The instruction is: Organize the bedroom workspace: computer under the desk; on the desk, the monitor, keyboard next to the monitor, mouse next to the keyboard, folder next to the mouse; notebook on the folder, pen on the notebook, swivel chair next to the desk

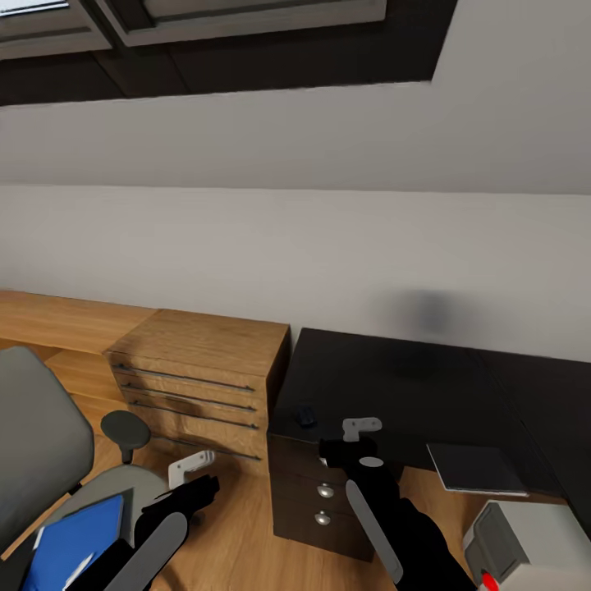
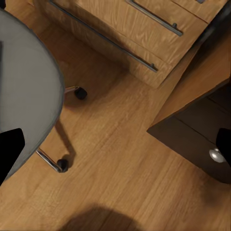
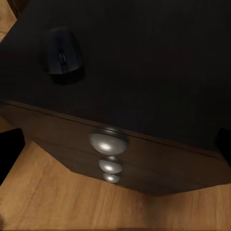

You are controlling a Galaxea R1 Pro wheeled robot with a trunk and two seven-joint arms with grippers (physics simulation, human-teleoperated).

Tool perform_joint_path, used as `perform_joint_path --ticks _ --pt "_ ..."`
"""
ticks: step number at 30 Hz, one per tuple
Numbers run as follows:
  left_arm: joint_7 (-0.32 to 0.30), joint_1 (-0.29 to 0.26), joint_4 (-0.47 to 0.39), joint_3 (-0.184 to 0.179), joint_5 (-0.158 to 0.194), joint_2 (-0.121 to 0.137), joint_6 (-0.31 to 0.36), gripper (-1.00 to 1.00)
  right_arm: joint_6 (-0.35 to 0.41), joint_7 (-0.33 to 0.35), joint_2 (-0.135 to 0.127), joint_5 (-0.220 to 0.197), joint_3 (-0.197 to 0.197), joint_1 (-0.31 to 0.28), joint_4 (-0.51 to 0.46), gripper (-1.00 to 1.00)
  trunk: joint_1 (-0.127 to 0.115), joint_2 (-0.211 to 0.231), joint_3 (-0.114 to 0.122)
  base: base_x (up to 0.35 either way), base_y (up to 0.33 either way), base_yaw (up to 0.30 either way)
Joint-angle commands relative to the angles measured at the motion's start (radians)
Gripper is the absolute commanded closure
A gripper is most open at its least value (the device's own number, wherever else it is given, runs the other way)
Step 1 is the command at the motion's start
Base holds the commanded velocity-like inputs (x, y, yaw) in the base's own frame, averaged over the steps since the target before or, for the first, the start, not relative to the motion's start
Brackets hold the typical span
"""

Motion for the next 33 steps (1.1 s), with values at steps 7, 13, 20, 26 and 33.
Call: perform_joint_path --ticks 7,13,20,26,33 --pt "0.007 -0.001 -0.001 -0.004 0.004 0.001 0.003 -1.0 0.002 -0.01 -0.001 -0.01 0.002 -0.001 0.002 -1.0 0.0 -0.001 -0.01 0.029 0.0 0.167" --pt "0.007 -0.001 -0.001 -0.005 0.004 0.0 0.004 -1.0 -0.003 -0.009 -0.001 -0.01 0.004 -0.001 0.001 -1.0 0.0 -0.001 -0.012 0.063 0.0 0.057" --pt "0.007 -0.001 -0.001 -0.008 0.004 -0.001 0.004 -1.0 -0.021 -0.008 -0.004 0.025 0.022 -0.001 0.0 -1.0 0.0 -0.001 -0.012 0.004 0.0 0.003" --pt "0.007 -0.001 -0.001 -0.009 0.004 -0.001 0.003 -1.0 -0.021 -0.008 -0.004 0.025 0.019 -0.001 -0.005 -1.0 0.0 -0.001 -0.012 0.059 0.0 0.0" --pt "0.007 -0.001 -0.001 -0.009 0.004 -0.001 0.005 -1.0 -0.021 -0.008 -0.004 0.028 0.02 -0.001 -0.005 -1.0 0.0 -0.001 -0.012 0.262 0.0 0.119"
